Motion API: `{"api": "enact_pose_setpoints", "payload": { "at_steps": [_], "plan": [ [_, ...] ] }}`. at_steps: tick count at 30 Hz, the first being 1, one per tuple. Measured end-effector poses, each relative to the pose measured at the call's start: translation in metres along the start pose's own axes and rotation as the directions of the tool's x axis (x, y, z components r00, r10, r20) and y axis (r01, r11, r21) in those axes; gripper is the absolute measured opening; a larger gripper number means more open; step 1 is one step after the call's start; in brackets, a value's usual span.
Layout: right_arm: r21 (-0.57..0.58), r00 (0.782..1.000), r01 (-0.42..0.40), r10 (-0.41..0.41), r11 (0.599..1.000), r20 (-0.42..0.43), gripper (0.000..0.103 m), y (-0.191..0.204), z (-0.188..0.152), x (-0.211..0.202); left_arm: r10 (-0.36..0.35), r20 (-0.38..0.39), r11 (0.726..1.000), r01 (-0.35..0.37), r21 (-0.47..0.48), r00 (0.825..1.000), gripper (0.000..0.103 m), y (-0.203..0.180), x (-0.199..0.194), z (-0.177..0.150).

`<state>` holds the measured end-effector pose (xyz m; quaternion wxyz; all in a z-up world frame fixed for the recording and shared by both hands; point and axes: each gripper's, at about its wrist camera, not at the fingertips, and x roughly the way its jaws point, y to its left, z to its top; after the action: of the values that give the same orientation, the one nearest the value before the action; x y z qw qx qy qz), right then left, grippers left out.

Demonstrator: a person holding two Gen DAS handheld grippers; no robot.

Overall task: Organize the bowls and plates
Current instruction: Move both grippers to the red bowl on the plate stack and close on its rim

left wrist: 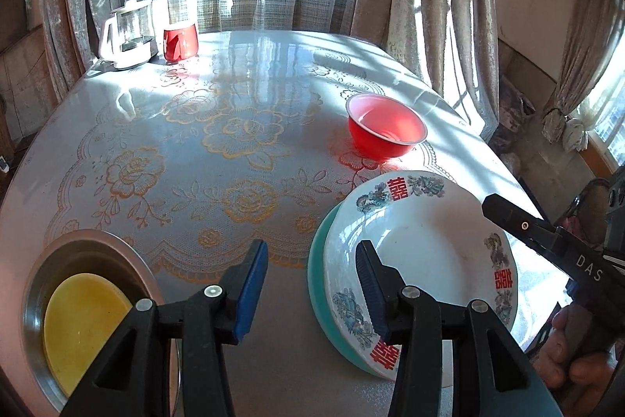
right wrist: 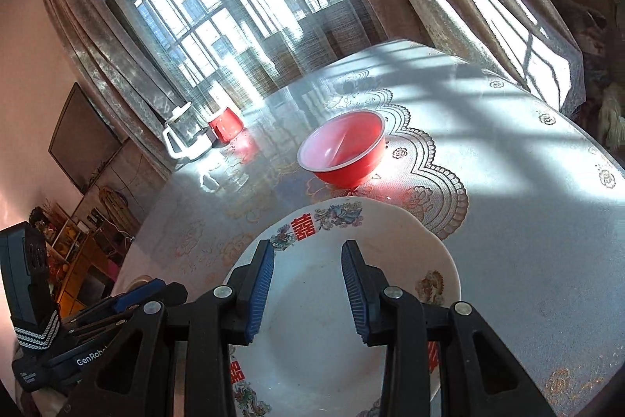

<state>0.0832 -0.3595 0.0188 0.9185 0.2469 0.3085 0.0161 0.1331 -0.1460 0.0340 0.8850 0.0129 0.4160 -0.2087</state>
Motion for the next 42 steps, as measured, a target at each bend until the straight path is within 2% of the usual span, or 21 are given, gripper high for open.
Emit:
{"api": "enact_pose_setpoints", "payload": {
  "at_steps": [3, 5, 8, 16, 22, 26, 28, 32, 37, 39, 42],
  "plan": [
    [0.018, 1.000, 0.014, -0.014, 1.000, -0.009, 0.036, -0.009, 0.003, 0.002, 0.008, 0.007, 1.000, -0.008, 0.008, 1.000, 0.054, -0.003, 0.006, 0.006],
    [0.031, 1.000, 0.021, -0.021, 0.999, -0.020, 0.036, -0.015, 0.006, 0.005, 0.008, 0.001, 1.000, -0.008, 0.010, 1.000, 0.054, -0.005, 0.011, 0.010],
    [0.041, 0.999, 0.033, -0.032, 0.999, -0.029, 0.036, -0.022, 0.010, 0.010, -0.057, -0.037, 0.998, 0.057, -0.001, 0.998, 0.055, -0.006, 0.020, 0.019],
    [0.091, 0.999, 0.040, -0.036, 0.995, -0.038, 0.036, -0.040, 0.028, 0.018, -0.058, -0.080, 0.998, 0.054, -0.041, 0.995, 0.055, -0.009, 0.045, 0.038],
    [0.144, 0.998, 0.034, -0.028, 0.989, -0.050, 0.036, -0.057, 0.045, 0.029, -0.085, -0.039, 0.995, 0.083, -0.063, 0.996, 0.055, -0.007, 0.057, 0.054],
    [0.171, 0.998, 0.015, -0.004, 0.985, -0.064, 0.036, -0.061, 0.057, 0.042, -0.146, -0.044, 0.985, 0.141, -0.102, 0.988, 0.051, -0.005, 0.071, 0.066],
    [0.171, 0.998, 0.017, -0.006, 0.985, -0.068, 0.036, -0.060, 0.064, 0.049, -0.183, -0.039, 0.977, 0.178, -0.118, 0.982, 0.044, -0.006, 0.077, 0.073],
    [0.185, 0.997, 0.018, -0.005, 0.983, -0.072, 0.036, -0.060, 0.077, 0.065, -0.218, -0.018, 0.968, 0.214, -0.133, 0.976, 0.043, -0.013, 0.087, 0.088],
    [0.180, 0.994, 0.050, -0.031, 0.982, -0.106, 0.036, -0.058, 0.093, 0.091, -0.218, -0.057, 0.964, 0.206, -0.166, 0.974, 0.048, -0.021, 0.116, 0.108],
    [0.178, 0.992, 0.071, -0.051, 0.982, -0.119, 0.036, -0.059, 0.098, 0.102, -0.206, -0.069, 0.964, 0.191, -0.188, 0.976, 0.055, -0.021, 0.130, 0.114],
    [0.166, 0.988, 0.092, -0.070, 0.982, -0.135, 0.036, -0.059, 0.103, 0.115, -0.195, -0.098, 0.965, 0.174, -0.194, 0.976, 0.053, -0.024, 0.149, 0.119]
  ]
}}
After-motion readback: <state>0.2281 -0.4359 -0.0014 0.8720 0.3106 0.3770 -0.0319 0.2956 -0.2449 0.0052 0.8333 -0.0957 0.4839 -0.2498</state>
